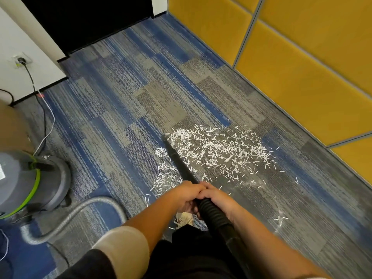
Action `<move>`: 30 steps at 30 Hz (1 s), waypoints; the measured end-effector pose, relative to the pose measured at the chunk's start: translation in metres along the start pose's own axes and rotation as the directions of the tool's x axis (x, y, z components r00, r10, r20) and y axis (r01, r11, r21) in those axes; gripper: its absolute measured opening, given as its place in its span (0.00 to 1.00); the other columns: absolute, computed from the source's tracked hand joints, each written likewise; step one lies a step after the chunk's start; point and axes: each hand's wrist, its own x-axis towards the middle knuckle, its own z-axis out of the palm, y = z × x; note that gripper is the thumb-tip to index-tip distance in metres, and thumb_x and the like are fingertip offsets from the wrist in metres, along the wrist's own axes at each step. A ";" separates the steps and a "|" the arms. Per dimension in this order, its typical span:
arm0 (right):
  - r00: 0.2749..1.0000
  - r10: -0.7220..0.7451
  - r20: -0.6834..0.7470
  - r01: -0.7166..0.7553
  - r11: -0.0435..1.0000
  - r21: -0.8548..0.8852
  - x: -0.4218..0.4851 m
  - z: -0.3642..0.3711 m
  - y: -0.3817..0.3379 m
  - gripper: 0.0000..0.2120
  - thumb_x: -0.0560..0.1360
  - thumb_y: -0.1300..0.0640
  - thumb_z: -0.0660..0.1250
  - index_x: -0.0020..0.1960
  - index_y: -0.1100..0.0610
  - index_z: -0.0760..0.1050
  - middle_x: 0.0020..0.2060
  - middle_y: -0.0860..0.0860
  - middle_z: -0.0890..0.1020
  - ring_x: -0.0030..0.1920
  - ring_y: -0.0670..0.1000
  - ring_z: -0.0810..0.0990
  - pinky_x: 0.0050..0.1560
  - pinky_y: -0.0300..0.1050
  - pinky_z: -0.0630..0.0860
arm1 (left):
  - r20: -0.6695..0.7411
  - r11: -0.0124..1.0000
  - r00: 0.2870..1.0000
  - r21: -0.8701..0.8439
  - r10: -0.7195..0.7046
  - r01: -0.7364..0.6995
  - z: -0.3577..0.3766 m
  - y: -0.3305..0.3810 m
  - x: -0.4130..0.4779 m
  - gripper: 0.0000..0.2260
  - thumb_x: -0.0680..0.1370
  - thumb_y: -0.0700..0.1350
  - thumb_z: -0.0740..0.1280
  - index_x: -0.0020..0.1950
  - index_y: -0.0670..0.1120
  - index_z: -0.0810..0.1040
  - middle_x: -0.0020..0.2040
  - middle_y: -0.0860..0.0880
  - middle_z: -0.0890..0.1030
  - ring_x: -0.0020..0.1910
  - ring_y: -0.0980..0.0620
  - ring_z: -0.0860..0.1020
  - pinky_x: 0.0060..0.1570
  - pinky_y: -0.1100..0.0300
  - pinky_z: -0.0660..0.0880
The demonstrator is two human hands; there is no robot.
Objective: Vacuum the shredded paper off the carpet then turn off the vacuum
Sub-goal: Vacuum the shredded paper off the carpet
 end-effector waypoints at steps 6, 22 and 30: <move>1.000 0.014 0.016 -0.013 1.000 -0.026 -0.001 0.000 -0.004 0.27 0.74 0.73 0.56 0.69 0.55 0.58 0.28 0.61 0.74 0.20 0.55 0.75 0.20 0.44 0.75 | -0.005 1.000 1.000 -0.005 -0.016 0.016 -0.001 0.003 0.002 0.08 0.79 0.41 0.60 0.42 0.39 0.69 0.16 0.49 0.70 0.15 0.55 0.67 0.17 0.66 0.66; 0.999 -0.034 -0.034 0.034 0.999 -0.022 -0.016 -0.015 -0.025 0.06 0.73 0.72 0.57 0.41 0.64 0.69 0.25 0.60 0.74 0.20 0.54 0.74 0.21 0.41 0.75 | -0.005 0.991 0.998 -0.116 0.068 -0.068 0.014 0.016 0.015 0.21 0.78 0.41 0.63 0.70 0.41 0.61 0.23 0.47 0.71 0.17 0.54 0.69 0.22 0.63 0.70; 0.995 0.069 0.071 -0.067 0.997 -0.029 -0.005 -0.003 -0.018 0.07 0.74 0.68 0.55 0.40 0.65 0.69 0.26 0.59 0.76 0.23 0.52 0.77 0.22 0.39 0.74 | -0.024 0.993 0.999 -0.109 0.042 -0.044 0.000 0.004 0.014 0.15 0.78 0.42 0.64 0.61 0.39 0.63 0.33 0.42 0.73 0.21 0.51 0.69 0.26 0.58 0.71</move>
